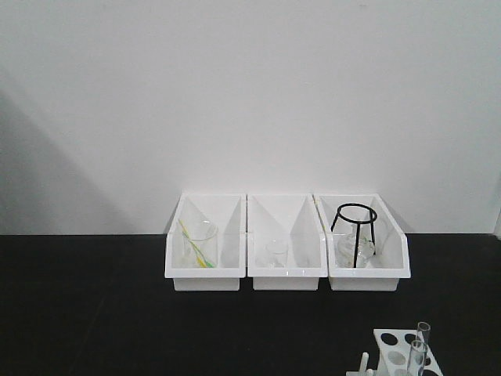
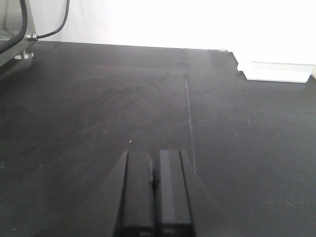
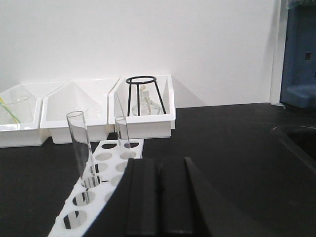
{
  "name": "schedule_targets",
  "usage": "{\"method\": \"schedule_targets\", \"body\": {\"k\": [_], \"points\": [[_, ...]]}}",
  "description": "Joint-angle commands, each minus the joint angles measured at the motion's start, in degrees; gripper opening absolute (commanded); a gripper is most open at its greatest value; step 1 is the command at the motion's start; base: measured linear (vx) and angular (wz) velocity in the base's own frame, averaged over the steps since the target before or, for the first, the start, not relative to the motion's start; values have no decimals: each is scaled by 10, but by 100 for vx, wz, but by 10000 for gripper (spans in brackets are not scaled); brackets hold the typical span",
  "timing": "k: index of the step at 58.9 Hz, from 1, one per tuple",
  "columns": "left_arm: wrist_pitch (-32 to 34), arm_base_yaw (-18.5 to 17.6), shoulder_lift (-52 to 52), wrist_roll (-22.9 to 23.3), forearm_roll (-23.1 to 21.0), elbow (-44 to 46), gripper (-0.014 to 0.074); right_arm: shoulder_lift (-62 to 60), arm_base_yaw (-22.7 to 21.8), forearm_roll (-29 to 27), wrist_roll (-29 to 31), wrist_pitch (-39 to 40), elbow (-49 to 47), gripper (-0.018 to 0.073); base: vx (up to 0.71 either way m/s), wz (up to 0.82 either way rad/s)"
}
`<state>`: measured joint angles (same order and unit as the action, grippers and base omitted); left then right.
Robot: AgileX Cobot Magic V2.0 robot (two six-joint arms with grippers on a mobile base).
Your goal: Flip and reinsert test tube from rack
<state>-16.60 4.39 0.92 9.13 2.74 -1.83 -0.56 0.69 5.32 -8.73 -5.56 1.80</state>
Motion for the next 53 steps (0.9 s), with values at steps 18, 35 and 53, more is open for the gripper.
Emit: {"method": "schedule_targets", "body": {"k": [18,35,53], "points": [[50,-4,6,0,-2,0,-6,51,-1,10,0,103,-126,-9,0,0],[50,-4,6,0,-2,0,-6,205,-1,31,1,38,-242,-8,0,0],[50,-4,6,0,-2,0,-6,291,-1,30,0,38,-242,24,0,0]]}}
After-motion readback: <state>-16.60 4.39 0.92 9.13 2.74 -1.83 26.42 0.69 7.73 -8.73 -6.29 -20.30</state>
